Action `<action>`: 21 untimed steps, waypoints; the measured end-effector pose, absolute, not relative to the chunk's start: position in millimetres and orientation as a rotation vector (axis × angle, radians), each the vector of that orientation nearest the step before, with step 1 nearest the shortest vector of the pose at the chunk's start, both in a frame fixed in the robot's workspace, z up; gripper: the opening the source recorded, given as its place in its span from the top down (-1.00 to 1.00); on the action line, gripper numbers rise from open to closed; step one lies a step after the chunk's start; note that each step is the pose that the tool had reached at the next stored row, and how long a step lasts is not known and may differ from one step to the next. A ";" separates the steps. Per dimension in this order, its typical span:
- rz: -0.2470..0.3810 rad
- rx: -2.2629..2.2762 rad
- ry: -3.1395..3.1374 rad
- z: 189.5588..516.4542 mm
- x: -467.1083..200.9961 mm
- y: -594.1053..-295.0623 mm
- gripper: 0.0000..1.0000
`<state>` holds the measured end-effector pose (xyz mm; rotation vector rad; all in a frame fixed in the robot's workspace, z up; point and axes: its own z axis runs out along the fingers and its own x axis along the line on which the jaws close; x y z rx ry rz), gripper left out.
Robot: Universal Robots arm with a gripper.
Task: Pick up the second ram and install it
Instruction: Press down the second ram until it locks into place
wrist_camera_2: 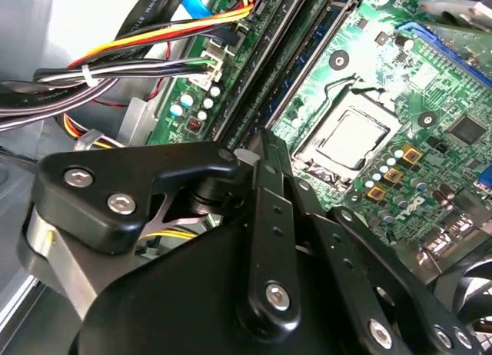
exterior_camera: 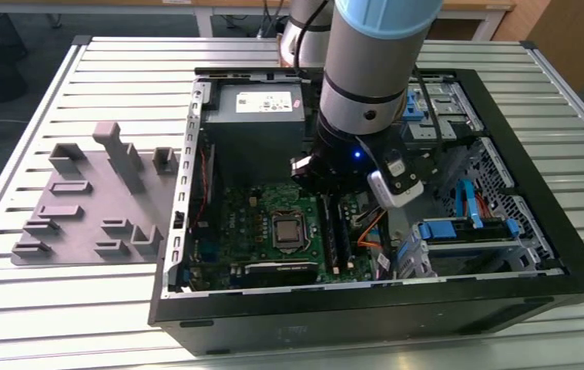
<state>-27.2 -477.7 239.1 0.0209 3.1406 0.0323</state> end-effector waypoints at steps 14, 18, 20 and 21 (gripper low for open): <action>0.034 0.022 3.141 222.9 -27.0 -477.7 0.79; 0.032 0.022 3.141 219.2 -27.1 -477.8 0.79; 0.033 0.022 3.141 216.9 -27.0 -477.8 0.79; 0.033 0.022 3.141 215.7 -27.0 -477.7 0.79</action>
